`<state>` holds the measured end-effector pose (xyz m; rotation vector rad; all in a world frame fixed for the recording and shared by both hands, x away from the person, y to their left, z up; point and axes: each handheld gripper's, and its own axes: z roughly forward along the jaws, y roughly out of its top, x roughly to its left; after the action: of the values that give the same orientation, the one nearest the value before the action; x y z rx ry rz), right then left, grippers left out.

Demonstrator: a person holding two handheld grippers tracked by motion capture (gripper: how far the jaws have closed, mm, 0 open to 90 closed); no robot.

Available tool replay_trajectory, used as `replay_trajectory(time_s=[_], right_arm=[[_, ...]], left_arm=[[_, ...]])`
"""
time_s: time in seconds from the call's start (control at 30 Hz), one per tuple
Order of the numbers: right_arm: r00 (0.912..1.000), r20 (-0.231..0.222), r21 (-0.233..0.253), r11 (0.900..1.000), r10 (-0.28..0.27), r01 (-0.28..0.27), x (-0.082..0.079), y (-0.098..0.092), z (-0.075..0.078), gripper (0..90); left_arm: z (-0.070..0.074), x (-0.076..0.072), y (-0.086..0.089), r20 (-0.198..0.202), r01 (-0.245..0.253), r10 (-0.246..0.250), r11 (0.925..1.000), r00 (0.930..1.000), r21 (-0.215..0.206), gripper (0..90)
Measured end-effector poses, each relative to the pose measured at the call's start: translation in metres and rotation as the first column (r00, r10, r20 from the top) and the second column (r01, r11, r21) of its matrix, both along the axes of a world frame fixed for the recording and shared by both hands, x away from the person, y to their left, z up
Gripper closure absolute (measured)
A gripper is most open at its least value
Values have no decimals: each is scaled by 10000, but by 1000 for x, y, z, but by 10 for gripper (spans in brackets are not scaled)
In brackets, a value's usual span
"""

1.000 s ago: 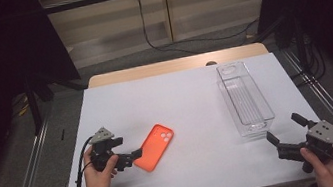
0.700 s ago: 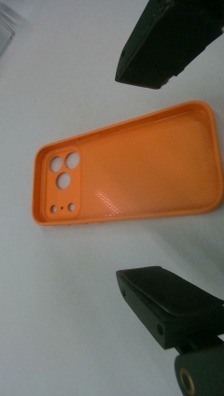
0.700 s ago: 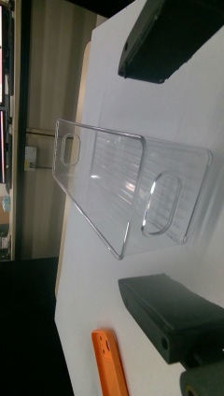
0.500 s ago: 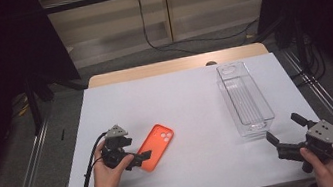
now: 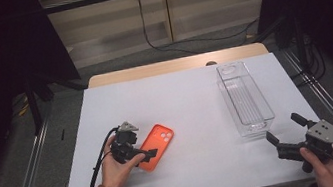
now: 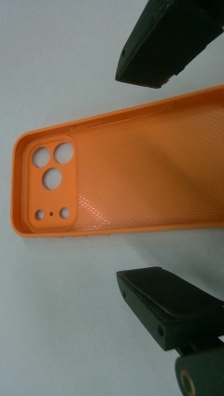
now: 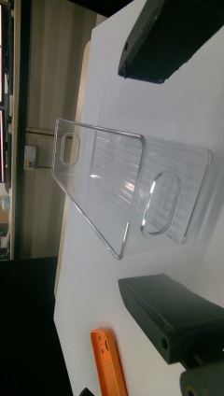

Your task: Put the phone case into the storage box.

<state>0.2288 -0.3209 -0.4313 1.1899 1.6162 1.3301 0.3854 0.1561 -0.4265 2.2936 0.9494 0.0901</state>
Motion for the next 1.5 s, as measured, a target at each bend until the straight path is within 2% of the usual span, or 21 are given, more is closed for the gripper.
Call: replay_trajectory(time_s=[0.1,0.13,0.3,0.53,0.7,0.77,0.9,1.1,1.27,1.5], right_arm=[[10000,0,-11,10000,7,-7,0,0,0,7],[10000,9,-25,10000,13,-13,0,0,0,8],[10000,-4,-34,10000,16,-16,0,0,0,8],[10000,-6,-58,10000,56,-56,1,0,0,8],[10000,-24,-61,10000,72,-73,0,1,0,8],[10000,-19,-79,9999,68,-68,1,1,0,8],[10000,-13,-92,9999,79,-80,1,1,0,8],[10000,-19,-93,9999,89,-89,1,1,0,7],[9999,-29,-81,9999,98,-98,1,1,0,7],[9999,-31,-90,9999,106,-107,0,1,0,8]], left_arm=[[-2,2,-4,-11,-89,89,9996,10000,262,55],[-2,3,-5,-32,36,-35,9992,10000,394,55],[-2,5,-13,-81,90,-87,9990,9999,449,55],[-4,7,-28,-104,345,-338,9963,9994,791,60],[-9,11,-32,-216,198,-176,9940,9996,1074,60],[-11,12,-33,-273,217,-183,9912,9995,1309,61],[-13,11,-36,-68,330,-324,9842,9995,1740,62],[-14,10,-40,55,288,-305,9785,9995,2043,62],[-14,9,-42,126,76,-106,9765,9999,2153,59],[-17,7,-43,162,-73,41,9788,9999,2046,48]])
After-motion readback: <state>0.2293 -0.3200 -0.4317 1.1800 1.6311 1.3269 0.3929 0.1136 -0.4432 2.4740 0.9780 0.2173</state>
